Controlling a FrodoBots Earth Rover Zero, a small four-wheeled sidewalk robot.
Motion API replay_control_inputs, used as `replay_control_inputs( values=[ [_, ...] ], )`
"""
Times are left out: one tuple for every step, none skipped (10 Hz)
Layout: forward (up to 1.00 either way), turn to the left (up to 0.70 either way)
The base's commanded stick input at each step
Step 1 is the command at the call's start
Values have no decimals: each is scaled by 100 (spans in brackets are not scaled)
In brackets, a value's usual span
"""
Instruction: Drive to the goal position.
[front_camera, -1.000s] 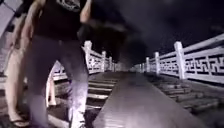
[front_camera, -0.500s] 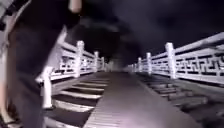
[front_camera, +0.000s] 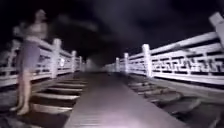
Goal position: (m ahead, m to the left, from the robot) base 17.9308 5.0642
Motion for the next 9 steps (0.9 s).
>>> replay_control_inputs(
  values=[
    [0, -45],
    [0, -45],
    [45, 0],
    [45, 0],
    [45, 0],
    [45, 0],
    [45, 0],
    [45, 0],
    [45, 0]
  ],
)
